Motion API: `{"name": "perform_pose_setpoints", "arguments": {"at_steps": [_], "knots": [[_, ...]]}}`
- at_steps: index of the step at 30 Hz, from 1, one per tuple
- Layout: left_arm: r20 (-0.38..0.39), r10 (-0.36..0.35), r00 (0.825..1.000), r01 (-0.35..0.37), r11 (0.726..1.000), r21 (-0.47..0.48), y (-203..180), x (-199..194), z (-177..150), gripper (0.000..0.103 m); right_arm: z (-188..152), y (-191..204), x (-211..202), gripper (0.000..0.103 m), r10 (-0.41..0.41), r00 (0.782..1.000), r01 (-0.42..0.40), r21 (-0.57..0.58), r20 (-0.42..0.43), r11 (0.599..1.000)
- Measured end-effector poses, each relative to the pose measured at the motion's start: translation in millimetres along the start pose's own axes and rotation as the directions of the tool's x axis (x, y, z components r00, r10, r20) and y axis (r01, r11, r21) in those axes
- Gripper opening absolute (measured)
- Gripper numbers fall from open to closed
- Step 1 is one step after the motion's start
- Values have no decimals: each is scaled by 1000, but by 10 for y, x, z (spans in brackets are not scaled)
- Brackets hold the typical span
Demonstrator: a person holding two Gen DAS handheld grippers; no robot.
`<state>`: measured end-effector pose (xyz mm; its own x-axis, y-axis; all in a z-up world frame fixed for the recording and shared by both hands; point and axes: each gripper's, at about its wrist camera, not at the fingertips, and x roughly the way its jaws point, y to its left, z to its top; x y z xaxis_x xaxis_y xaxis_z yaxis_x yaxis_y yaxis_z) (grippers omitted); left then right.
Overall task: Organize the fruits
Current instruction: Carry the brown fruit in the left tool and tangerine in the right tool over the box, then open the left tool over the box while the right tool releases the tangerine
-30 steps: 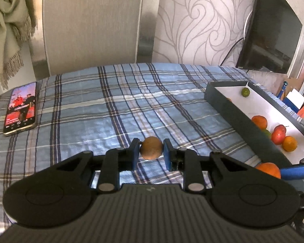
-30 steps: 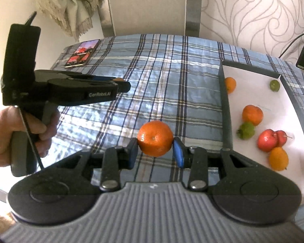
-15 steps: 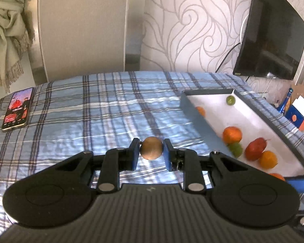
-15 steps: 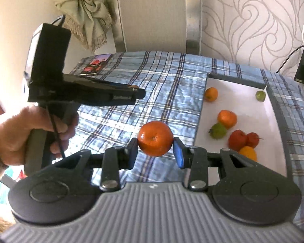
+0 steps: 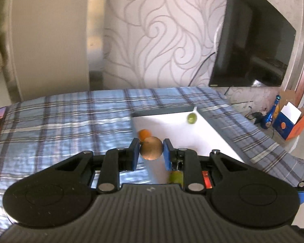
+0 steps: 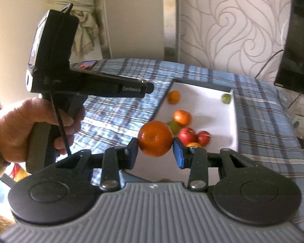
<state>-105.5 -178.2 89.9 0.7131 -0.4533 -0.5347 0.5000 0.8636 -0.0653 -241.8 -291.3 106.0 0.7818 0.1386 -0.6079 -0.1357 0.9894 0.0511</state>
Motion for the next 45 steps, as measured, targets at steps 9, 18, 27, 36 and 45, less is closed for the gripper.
{"name": "perform_pose_setpoints", "arguments": {"at_steps": [9,18,27,36,45], "knots": [[-22,-33,999,33,999,8,-383,244,-3,29,-108,-306,-82,40,-30,1000,30,33,1,999],[-75,-28,997,27,1000,-15,-428,528,-76,29,-153,-391,-70,40,-49,999,50,48,-23,998],[-96,-15,995,15,1000,-8,-390,617,-90,29,-158,-369,-35,40,-52,998,54,41,-34,998],[-85,-24,996,22,999,-24,-336,468,-107,31,-62,-458,200,40,-81,995,84,41,-65,996],[7,27,1000,-27,1000,-14,-253,13,-111,86,61,-479,518,44,-109,991,109,-5,-80,994]]}}
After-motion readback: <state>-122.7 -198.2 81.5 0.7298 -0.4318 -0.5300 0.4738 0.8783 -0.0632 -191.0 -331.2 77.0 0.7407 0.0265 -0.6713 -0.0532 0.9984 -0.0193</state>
